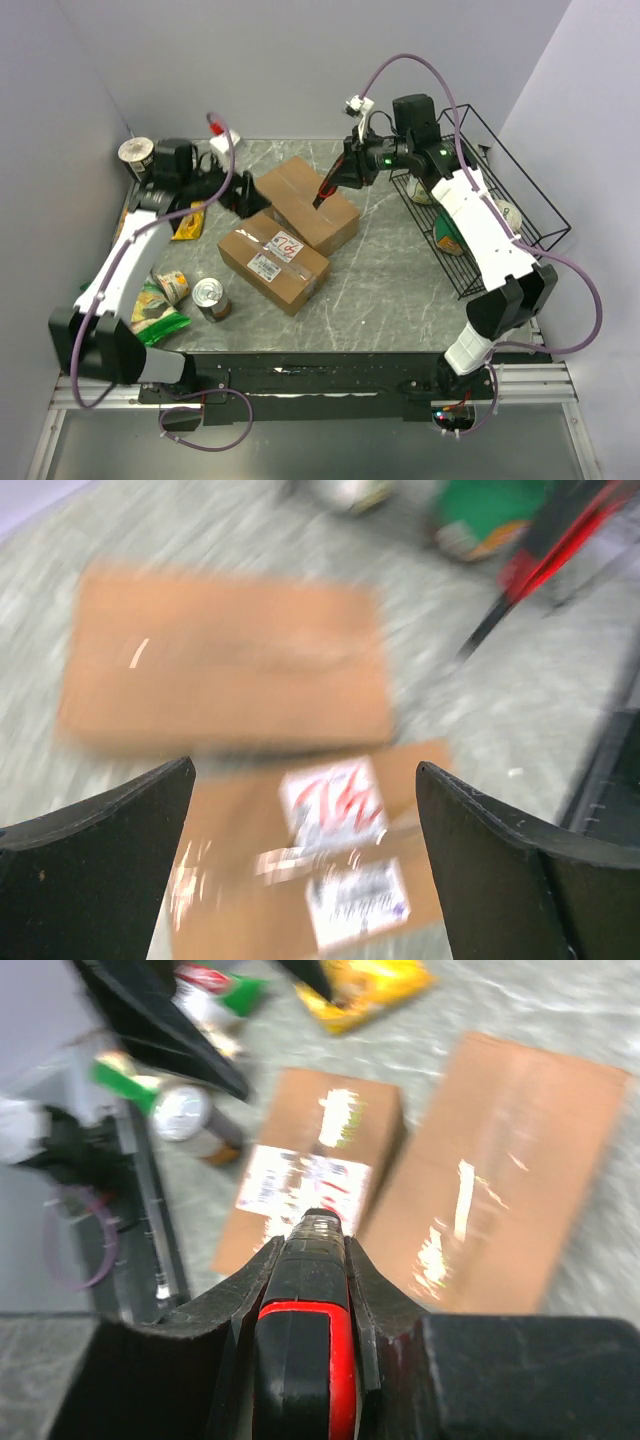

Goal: Unpack the express box
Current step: Cut the express box at the center of the board.

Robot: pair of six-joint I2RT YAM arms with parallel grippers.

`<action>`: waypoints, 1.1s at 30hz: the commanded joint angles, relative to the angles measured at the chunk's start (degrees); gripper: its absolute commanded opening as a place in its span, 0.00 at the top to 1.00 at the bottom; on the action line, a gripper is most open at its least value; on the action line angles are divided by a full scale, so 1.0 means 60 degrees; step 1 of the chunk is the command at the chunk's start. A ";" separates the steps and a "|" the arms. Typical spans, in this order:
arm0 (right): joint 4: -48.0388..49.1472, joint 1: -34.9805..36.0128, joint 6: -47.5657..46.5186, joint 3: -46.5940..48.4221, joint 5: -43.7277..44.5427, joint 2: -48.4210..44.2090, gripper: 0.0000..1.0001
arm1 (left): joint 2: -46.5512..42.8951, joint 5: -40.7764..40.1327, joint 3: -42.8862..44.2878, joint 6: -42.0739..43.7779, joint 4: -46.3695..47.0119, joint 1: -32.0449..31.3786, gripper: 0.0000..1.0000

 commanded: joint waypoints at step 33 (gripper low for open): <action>0.8195 0.4391 -0.0614 -0.3654 0.7274 -0.0421 1.00 | 0.1282 0.0129 -0.4063 -0.2441 0.0501 0.2794 0.21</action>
